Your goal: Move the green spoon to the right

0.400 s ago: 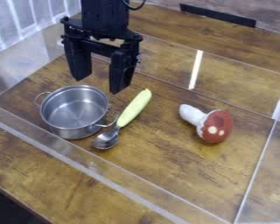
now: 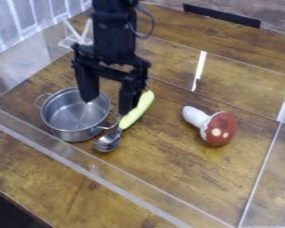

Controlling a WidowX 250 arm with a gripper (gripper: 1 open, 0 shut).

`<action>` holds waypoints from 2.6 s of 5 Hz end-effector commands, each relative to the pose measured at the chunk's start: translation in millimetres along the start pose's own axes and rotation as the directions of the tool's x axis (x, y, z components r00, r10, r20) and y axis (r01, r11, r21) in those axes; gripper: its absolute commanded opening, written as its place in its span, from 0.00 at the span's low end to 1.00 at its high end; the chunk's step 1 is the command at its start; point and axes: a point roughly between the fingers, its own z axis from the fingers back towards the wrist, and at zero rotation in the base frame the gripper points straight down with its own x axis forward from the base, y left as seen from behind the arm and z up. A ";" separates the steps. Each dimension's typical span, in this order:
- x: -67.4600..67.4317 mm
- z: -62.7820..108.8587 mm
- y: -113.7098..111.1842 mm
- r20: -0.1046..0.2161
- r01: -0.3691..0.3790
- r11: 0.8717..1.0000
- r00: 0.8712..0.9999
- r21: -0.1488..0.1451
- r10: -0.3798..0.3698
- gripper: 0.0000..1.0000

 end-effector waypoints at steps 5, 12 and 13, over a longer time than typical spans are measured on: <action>84.4 -27.3 24.2 0.158 -0.035 0.999 0.987 -0.038 0.040 1.00; 77.8 -30.6 21.1 0.148 -0.113 0.990 0.981 -0.081 0.124 1.00; 74.5 -29.2 16.5 0.148 -0.078 0.993 0.985 -0.085 0.090 1.00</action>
